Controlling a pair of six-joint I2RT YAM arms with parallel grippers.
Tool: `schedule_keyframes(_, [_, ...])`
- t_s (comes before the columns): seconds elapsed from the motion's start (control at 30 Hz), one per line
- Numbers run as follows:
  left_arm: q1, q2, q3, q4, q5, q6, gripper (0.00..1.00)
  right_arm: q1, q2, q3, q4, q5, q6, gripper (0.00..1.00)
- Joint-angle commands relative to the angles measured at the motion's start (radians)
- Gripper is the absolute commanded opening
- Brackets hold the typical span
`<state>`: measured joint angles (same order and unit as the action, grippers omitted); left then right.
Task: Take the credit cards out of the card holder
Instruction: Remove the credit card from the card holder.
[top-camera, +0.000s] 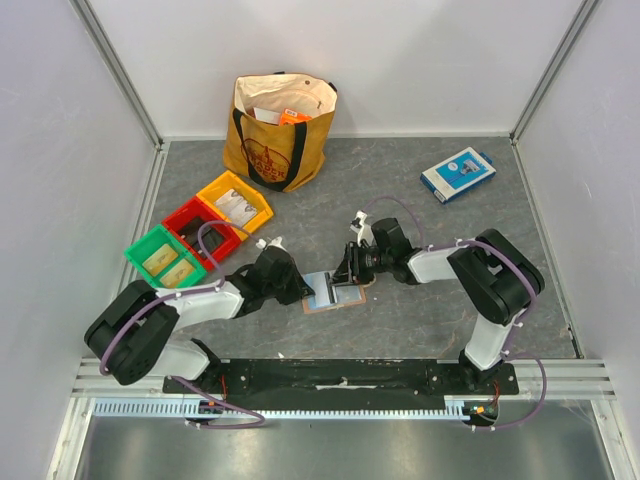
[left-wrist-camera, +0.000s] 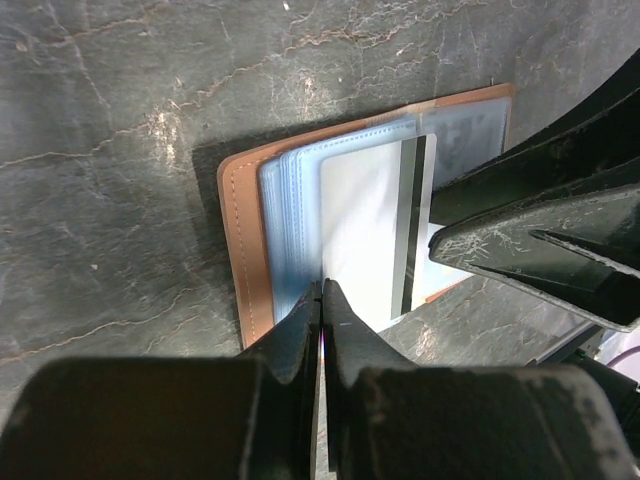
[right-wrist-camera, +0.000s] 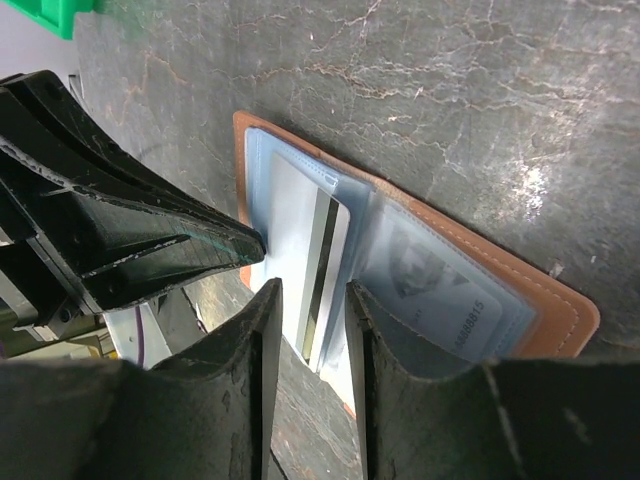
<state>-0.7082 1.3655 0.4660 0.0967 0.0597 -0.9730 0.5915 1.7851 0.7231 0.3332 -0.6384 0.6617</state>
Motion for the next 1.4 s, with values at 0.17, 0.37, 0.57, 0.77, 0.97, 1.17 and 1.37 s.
schedule_keyframes(0.17, [0.001, 0.021, -0.055, 0.0, -0.006, -0.056, 0.05, 0.002, 0.048, -0.06, 0.159, -0.067, 0.05, 0.29])
schedule_keyframes(0.37, [0.004, 0.014, -0.064, -0.002, -0.011, -0.058, 0.05, -0.002, 0.057, -0.073, 0.199, -0.089, 0.058, 0.08])
schedule_keyframes(0.57, [0.018, 0.015, -0.092, 0.021, -0.001, -0.075, 0.02, -0.045, 0.065, -0.12, 0.296, -0.144, 0.099, 0.0])
schedule_keyframes(0.77, [0.024, 0.007, -0.104, 0.029, -0.006, -0.079, 0.02, -0.085, 0.046, -0.145, 0.262, -0.158, 0.07, 0.0])
schedule_keyframes(0.97, [0.027, -0.012, -0.113, 0.023, -0.017, -0.079, 0.02, -0.139, -0.003, -0.168, 0.193, -0.159, 0.039, 0.0])
schedule_keyframes(1.17, [0.026, -0.063, -0.11, -0.011, -0.046, -0.058, 0.02, -0.176, -0.107, -0.175, 0.054, -0.139, -0.016, 0.0])
schedule_keyframes(1.37, [0.024, -0.164, -0.067, -0.072, -0.095, 0.016, 0.02, -0.185, -0.22, -0.177, -0.045, -0.13, -0.024, 0.0])
